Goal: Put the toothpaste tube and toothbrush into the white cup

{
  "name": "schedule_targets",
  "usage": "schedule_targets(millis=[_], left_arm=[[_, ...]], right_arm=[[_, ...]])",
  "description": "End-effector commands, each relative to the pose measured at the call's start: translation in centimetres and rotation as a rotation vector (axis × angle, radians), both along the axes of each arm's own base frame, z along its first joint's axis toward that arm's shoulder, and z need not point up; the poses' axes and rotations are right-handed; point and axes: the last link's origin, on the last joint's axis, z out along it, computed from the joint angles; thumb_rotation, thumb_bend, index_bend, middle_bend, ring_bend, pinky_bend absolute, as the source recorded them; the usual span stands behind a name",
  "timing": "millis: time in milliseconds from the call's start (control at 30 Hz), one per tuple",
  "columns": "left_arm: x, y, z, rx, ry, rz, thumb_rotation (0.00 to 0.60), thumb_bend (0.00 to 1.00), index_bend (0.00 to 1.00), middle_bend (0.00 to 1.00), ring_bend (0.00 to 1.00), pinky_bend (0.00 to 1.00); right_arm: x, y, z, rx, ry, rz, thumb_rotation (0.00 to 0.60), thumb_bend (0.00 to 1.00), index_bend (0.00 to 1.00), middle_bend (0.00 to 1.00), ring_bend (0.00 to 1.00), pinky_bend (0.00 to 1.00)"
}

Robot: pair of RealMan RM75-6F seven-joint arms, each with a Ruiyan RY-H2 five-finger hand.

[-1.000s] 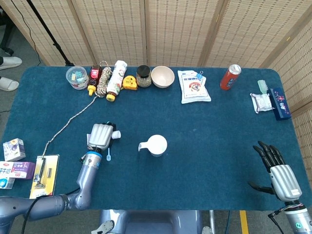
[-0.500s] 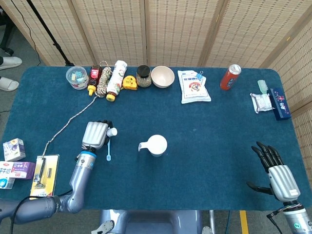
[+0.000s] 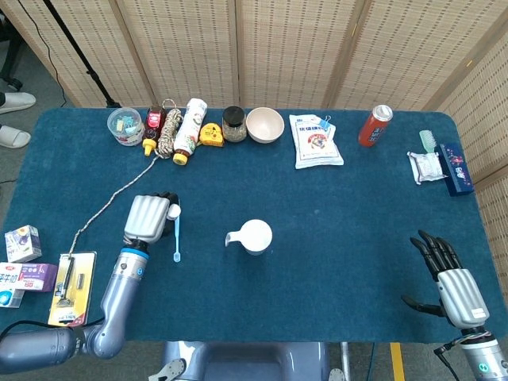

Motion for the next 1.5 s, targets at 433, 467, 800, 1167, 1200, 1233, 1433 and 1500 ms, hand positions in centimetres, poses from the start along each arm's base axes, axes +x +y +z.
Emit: schedule_targets(millis=[433, 467, 800, 1167, 1200, 1233, 1433, 1500], left_arm=[[1.6, -0.9, 2.3, 0.019, -0.014, -0.022, 0.6, 0.42, 0.64, 0.48, 0.5, 0.56], [1.8, -1.0, 2.4, 0.02, -0.02, -0.027, 0.6, 0.42, 0.64, 0.48, 0.5, 0.56], [6.6, -3.0, 6.0, 0.059, -0.1, -0.138, 0.6, 0.42, 0.64, 0.48, 0.49, 0.56], [11.9, -5.2, 7.2, 0.045, -0.189, -0.26, 0.6, 0.42, 0.64, 0.48, 0.49, 0.56], [12.1, -5.3, 7.0, 0.04, -0.197, -0.265, 0.6, 0.42, 0.64, 0.48, 0.49, 0.56], [12.3, -5.3, 6.8, 0.036, -0.202, -0.268, 0.6, 0.42, 0.64, 0.48, 0.49, 0.56], [13.2, -5.1, 4.5, -0.012, -0.24, -0.277, 0.6, 0.42, 0.64, 0.48, 0.49, 0.56], [13.4, -5.0, 3.9, -0.027, -0.247, -0.279, 0.6, 0.42, 0.64, 0.48, 0.49, 0.56]], right_arm=[[0.0, -0.1, 0.0, -0.008, -0.006, -0.002, 0.6, 0.07, 0.0, 0.0, 0.0, 0.05], [0.0, -0.1, 0.0, -0.008, -0.007, -0.002, 0.6, 0.07, 0.0, 0.0, 0.0, 0.05], [0.0, 0.0, 0.0, -0.008, -0.006, -0.003, 0.6, 0.07, 0.0, 0.0, 0.0, 0.05], [0.0, 0.0, 0.1, -0.009, -0.011, -0.005, 0.6, 0.07, 0.0, 0.0, 0.0, 0.05], [0.0, 0.0, 0.2, -0.009, -0.012, -0.005, 0.6, 0.07, 0.0, 0.0, 0.0, 0.05], [0.0, 0.0, 0.2, -0.01, -0.013, -0.005, 0.6, 0.07, 0.0, 0.0, 0.0, 0.05], [-0.1, -0.1, 0.3, -0.012, -0.016, -0.01, 0.6, 0.07, 0.0, 0.0, 0.0, 0.05], [-0.1, -0.1, 0.3, -0.011, -0.017, -0.011, 0.6, 0.07, 0.0, 0.0, 0.0, 0.05]])
